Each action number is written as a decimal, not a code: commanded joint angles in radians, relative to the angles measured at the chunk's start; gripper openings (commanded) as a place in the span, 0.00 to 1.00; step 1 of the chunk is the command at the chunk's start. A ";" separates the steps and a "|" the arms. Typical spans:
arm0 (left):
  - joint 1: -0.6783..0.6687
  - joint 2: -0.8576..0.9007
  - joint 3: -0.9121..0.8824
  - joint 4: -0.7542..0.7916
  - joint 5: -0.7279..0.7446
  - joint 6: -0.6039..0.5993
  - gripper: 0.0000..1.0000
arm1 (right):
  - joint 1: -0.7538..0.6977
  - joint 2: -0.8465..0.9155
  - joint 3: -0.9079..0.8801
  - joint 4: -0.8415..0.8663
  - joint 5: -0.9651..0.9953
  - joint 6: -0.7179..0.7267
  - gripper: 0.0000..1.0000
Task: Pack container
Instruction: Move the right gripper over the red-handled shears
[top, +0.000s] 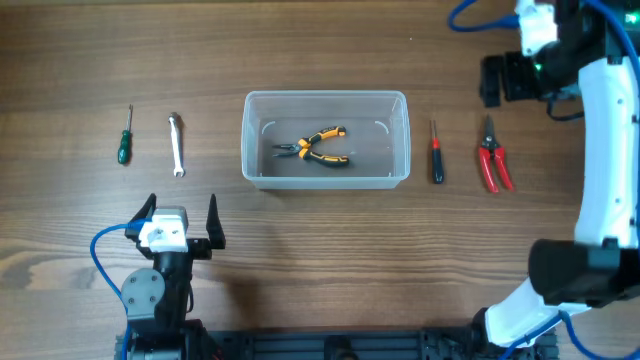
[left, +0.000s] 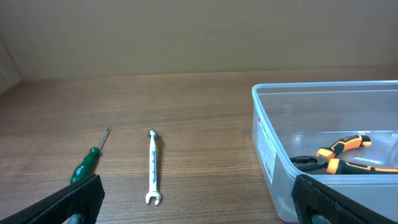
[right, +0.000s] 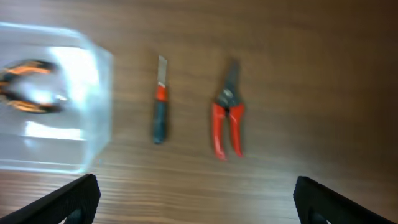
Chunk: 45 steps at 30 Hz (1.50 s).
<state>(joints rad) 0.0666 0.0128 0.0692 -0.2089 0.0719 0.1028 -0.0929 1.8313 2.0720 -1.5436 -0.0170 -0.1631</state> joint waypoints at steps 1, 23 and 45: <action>-0.005 -0.008 -0.006 0.003 -0.010 -0.010 1.00 | -0.098 0.009 -0.084 0.038 -0.038 -0.095 1.00; -0.005 -0.008 -0.006 0.003 -0.010 -0.010 1.00 | -0.188 0.011 -0.616 0.435 -0.023 -0.283 1.00; -0.005 -0.008 -0.006 0.003 -0.010 -0.010 1.00 | -0.259 0.063 -0.621 0.467 0.077 -0.335 1.00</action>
<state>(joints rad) 0.0666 0.0128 0.0692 -0.2085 0.0719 0.1028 -0.3302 1.8580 1.4544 -1.0657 0.0319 -0.4610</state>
